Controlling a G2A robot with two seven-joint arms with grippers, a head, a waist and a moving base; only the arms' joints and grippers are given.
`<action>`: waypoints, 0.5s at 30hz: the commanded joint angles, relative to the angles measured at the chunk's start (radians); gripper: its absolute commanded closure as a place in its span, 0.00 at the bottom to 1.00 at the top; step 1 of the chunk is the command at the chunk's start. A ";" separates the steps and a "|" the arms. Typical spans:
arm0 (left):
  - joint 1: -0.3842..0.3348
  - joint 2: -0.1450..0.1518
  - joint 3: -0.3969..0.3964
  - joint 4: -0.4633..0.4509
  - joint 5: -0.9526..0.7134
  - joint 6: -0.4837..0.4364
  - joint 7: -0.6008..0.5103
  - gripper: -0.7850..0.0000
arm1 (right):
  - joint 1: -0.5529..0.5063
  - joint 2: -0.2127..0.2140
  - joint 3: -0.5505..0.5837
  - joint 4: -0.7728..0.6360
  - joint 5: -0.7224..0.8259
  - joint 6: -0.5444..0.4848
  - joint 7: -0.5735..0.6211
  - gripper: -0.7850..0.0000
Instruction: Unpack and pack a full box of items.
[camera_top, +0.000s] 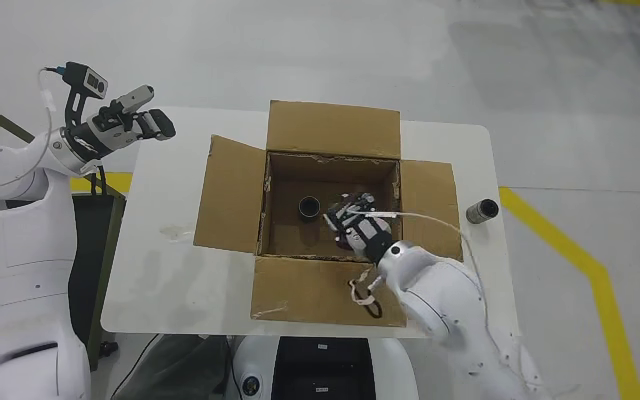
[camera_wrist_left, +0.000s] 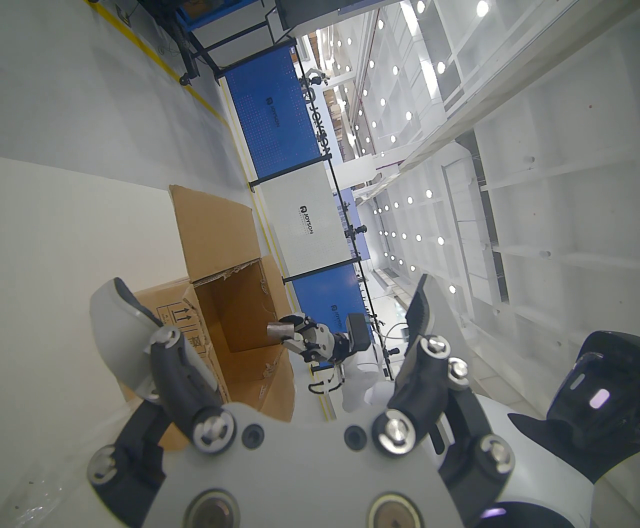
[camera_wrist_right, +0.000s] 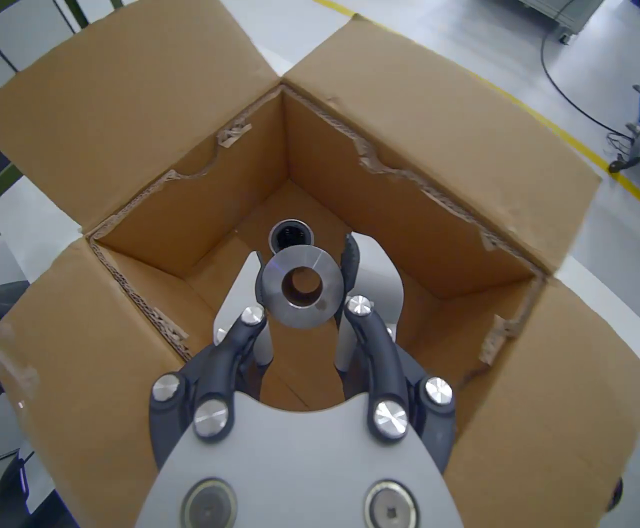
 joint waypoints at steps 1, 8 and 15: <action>0.000 0.000 0.000 0.000 0.000 0.000 0.000 0.00 | 0.038 -0.009 -0.029 0.026 0.006 0.013 0.007 1.00; 0.000 0.000 0.000 0.000 0.000 0.000 0.000 0.00 | 0.142 -0.034 -0.050 0.122 0.071 0.031 0.053 1.00; 0.000 0.000 0.000 0.000 0.000 0.000 0.000 0.00 | 0.206 -0.051 -0.051 0.220 0.146 0.036 0.058 1.00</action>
